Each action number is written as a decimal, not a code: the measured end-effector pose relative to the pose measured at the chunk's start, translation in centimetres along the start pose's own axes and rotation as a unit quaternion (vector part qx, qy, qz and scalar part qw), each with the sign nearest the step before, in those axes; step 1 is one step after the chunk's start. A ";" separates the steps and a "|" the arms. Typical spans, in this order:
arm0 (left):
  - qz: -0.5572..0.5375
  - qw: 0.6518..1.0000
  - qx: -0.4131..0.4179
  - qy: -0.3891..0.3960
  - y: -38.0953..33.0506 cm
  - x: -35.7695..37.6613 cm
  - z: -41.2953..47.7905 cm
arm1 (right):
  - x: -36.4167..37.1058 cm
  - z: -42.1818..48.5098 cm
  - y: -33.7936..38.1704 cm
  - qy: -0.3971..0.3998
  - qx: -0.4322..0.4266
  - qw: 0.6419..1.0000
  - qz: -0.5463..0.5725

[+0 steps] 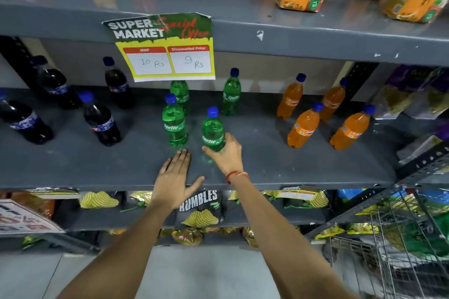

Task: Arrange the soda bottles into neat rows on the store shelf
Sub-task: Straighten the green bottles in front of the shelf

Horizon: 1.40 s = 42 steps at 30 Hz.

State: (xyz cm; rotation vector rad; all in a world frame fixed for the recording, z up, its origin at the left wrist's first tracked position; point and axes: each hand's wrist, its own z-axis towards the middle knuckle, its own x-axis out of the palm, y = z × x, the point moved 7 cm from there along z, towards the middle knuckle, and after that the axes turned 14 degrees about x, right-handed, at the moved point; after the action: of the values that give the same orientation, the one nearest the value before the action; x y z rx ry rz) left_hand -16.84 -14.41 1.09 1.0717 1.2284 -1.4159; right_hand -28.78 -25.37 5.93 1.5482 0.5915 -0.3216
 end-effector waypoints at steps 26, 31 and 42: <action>0.024 0.998 0.064 0.004 -3.1 1.0 2.3 | -2.7 2.8 -3.6 -0.085 0.052 0.992 0.072; 0.048 0.996 0.080 0.005 -4.0 1.4 3.0 | -2.4 3.1 -3.3 -0.041 0.029 0.998 0.041; 0.038 0.996 0.084 0.004 -4.0 1.6 2.8 | -1.8 2.7 -4.2 -0.076 0.056 0.995 0.043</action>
State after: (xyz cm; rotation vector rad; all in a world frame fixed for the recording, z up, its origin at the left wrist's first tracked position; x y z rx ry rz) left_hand -21.10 -17.21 0.52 1.2265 1.0780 -1.4779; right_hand -32.11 -28.43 3.17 1.6348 0.3925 -0.4090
